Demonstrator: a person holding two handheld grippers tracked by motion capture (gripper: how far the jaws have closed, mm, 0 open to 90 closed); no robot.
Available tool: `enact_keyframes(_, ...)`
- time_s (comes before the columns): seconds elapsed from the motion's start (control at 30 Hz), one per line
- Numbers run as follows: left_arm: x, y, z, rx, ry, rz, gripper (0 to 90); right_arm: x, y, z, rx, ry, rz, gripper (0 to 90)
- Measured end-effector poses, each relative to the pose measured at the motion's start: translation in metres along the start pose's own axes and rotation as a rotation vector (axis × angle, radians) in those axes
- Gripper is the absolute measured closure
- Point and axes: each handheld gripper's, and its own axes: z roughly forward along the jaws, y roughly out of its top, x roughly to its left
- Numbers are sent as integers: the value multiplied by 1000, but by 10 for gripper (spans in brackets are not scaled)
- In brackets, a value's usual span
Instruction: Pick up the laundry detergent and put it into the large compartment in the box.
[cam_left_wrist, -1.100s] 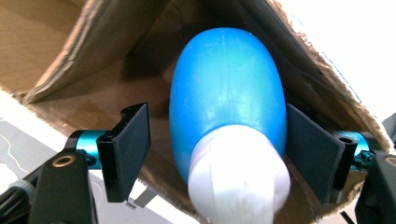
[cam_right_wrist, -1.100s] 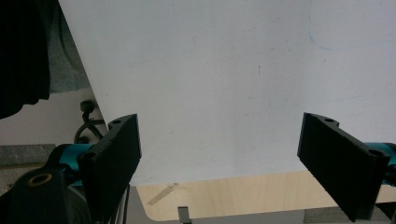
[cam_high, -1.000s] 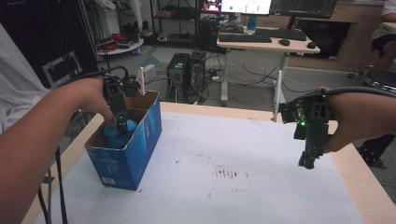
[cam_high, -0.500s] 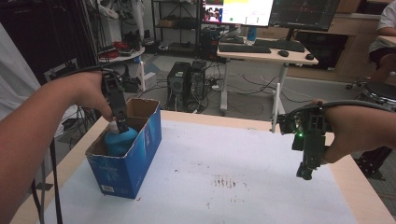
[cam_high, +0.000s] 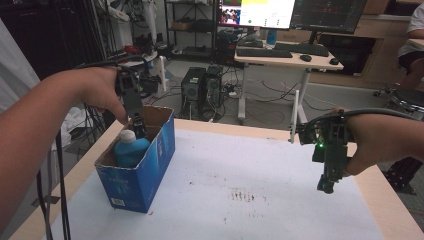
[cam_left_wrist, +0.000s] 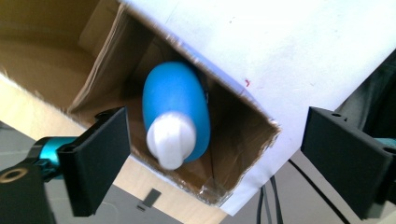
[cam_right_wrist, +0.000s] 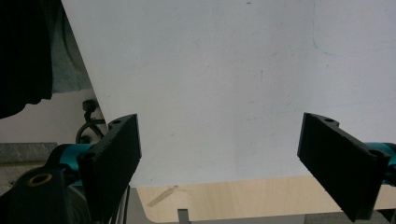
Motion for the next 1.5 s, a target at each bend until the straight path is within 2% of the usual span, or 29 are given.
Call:
enact_keyframes(0.23, -21, 20, -1, -2, -13, 96, 58, 0, 2, 1, 3, 1, -4, 127)
enact_keyframes(0.33, -30, 29, 1, -2, 0, 143, 17, -1, 2, 2, 1, 3, -9, 127)
enact_keyframes(0.47, -41, 42, 5, -9, -6, 203, 17, -1, 3, 2, 3, 5, -8, 127)
enact_keyframes(0.57, -47, 52, 11, 4, -17, 235, 17, -1, 4, 3, 3, 5, -10, 127)
enact_keyframes(0.6, -47, 52, 11, 4, -17, 235, 17, -1, 4, 3, 3, 5, -10, 127)
enact_keyframes(0.8, -54, 73, 26, 21, -13, 302, 17, -1, 8, 5, 7, 9, -11, 127)
enact_keyframes(0.87, -55, 77, 30, 22, -13, 315, 17, -1, 10, 6, 5, 10, -13, 127)
enact_keyframes(0.9, -55, 80, 32, 23, -15, 314, 17, 0, 11, 6, 2, 13, -6, 127)
enact_keyframes(0.93, -54, 82, 33, 23, -16, 307, 17, -1, 11, 7, 4, 14, -18, 126)
enact_keyframes(1.03, -54, 88, 37, 25, -17, 326, 17, -3, 13, 8, 7, 15, -8, 127)
enact_keyframes(1.1, -54, 90, 40, 27, -21, 331, 17, -5, 13, 9, 4, 15, -22, 126)
enact_keyframes(1.4, -52, 93, 44, 24, -29, 354, 17, -6, 15, 9, 7, 16, -11, 127)
enact_keyframes(1.5, -55, 94, 46, 24, -30, 379, 17, -4, 16, 9, 13, 18, -14, 127)
